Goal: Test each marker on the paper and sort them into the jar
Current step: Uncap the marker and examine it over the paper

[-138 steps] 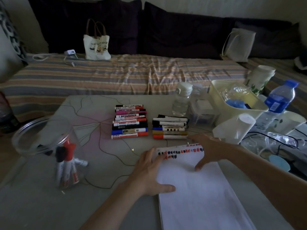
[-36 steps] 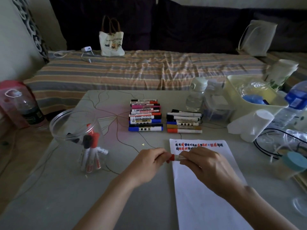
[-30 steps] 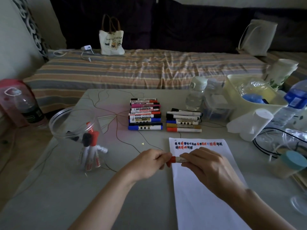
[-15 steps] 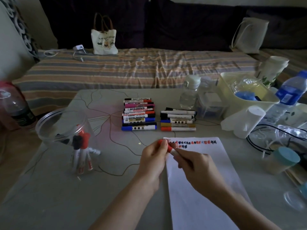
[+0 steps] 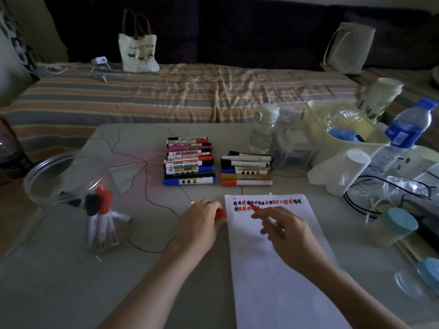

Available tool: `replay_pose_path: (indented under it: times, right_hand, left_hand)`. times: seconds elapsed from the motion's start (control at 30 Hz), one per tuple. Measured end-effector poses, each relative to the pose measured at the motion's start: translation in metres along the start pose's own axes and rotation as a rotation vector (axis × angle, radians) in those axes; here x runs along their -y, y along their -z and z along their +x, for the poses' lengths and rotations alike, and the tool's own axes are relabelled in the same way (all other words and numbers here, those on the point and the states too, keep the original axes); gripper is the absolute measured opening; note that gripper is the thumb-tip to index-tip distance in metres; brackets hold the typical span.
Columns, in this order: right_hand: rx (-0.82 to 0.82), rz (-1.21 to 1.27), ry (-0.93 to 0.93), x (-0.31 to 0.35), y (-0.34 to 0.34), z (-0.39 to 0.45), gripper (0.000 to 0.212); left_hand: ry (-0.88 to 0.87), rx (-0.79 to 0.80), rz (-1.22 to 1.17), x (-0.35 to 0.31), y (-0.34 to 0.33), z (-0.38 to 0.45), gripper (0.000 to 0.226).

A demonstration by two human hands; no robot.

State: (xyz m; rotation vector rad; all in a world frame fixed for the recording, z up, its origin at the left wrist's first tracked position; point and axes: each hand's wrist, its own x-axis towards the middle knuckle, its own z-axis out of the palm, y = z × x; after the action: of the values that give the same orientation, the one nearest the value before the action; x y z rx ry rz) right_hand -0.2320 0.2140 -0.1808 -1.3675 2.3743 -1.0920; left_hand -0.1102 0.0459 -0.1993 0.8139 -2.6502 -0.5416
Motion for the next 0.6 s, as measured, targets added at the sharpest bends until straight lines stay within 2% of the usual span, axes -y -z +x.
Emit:
replay_pose_path:
  times: [0.1, 0.23, 0.3, 0.33, 0.4, 0.5, 0.6]
  right_hand:
    - [-0.022, 0.148, -0.106, -0.003, 0.01, 0.007, 0.04]
    - [-0.043, 0.923, -0.432, -0.005, 0.029, 0.016, 0.054]
    - [-0.039, 1.138, -0.524, -0.005, 0.039, 0.019, 0.052]
    - [-0.029, 1.167, -0.528, -0.005, 0.041, 0.02, 0.045]
    - [-0.012, 1.059, -0.495, -0.005, 0.038, 0.02, 0.033]
    - [-0.056, 0.632, -0.422, -0.009, 0.026, 0.018, 0.013]
    - [-0.117, 0.382, -0.366, -0.015, 0.017, 0.026, 0.006]
  left_hand:
    - [-0.003, -0.008, 0.012, 0.002, -0.003, 0.005, 0.027]
    - [-0.047, 0.02, 0.026, -0.001, -0.009, 0.009, 0.045]
    - [-0.08, 0.054, 0.034, -0.004, -0.011, 0.008, 0.047]
    - [-0.093, 0.073, 0.042, -0.005, -0.012, 0.008, 0.048]
    - [-0.12, 0.095, 0.056, -0.005, -0.013, 0.007, 0.05]
    - [-0.145, 0.083, 0.061, -0.003, -0.014, 0.007, 0.05]
    - [-0.145, 0.084, 0.058, -0.002, -0.016, 0.007, 0.048]
